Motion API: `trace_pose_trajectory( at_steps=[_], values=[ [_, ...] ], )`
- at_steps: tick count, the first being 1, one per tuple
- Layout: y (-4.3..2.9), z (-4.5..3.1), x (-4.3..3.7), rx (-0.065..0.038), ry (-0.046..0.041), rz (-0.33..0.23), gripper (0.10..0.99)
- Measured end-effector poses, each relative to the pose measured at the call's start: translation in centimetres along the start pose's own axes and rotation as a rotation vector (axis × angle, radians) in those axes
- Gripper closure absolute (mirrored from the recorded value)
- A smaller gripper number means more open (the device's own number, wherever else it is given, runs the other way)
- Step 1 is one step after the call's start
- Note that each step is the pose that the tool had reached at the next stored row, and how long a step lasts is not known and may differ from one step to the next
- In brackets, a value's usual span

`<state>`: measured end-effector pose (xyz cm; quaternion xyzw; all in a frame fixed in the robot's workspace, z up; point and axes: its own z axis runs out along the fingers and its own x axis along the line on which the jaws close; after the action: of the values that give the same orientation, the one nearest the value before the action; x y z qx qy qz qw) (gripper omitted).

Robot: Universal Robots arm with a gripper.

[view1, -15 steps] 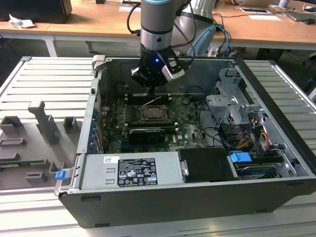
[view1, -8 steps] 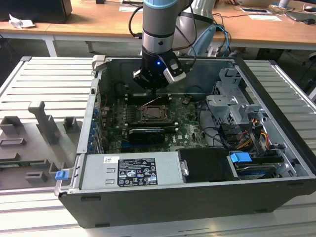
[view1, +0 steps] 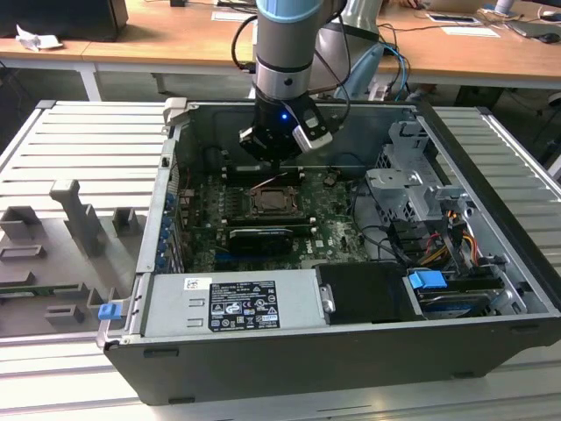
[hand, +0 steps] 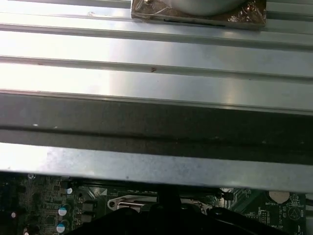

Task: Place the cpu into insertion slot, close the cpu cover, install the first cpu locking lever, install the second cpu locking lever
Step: 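Install the first cpu locking lever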

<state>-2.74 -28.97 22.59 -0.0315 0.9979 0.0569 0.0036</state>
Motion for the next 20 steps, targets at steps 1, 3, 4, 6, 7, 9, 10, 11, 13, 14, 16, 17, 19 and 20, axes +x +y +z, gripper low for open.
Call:
trace_pose_trajectory(
  at_steps=[1,3,4,6,7,9,10,11,13,14,16,17,19,20],
  values=[
    [-0.04,0.17,-0.34,0.0,0.0003,0.0,0.98],
    [-0.1,0.53,-0.81,0.0,0.0005,0.0,0.98],
    [-0.12,0.66,-0.84,0.0,0.0006,0.0,0.98],
    [-0.15,0.9,-0.89,0.0,0.0004,0.0,0.98],
    [-0.16,0.98,-0.9,0.0,0.0005,0.0,0.98],
    [-0.19,1.2,-0.97,0.0,0.0005,0.0,0.98],
    [-0.2,1.28,-1.0,0.0,0.0005,0.0,0.98],
    [-0.21,1.36,-1.04,0.0,0.0005,0.0,0.98],
    [-0.24,1.55,-1.11,0.004,0.0007,0.0,0.98],
    [-0.25,1.67,-1.12,0.006,0.001,0.0,0.98],
    [-0.27,1.83,-1.14,0.009,0.0012,0.0,0.98],
    [-0.28,1.87,-1.14,0.01,0.0013,0.0,0.98],
    [-0.29,1.95,-1.14,0.013,0.0015,0.0,0.98],
    [-0.29,1.98,-1.14,0.013,0.0015,0.0,0.98]
  ],
)
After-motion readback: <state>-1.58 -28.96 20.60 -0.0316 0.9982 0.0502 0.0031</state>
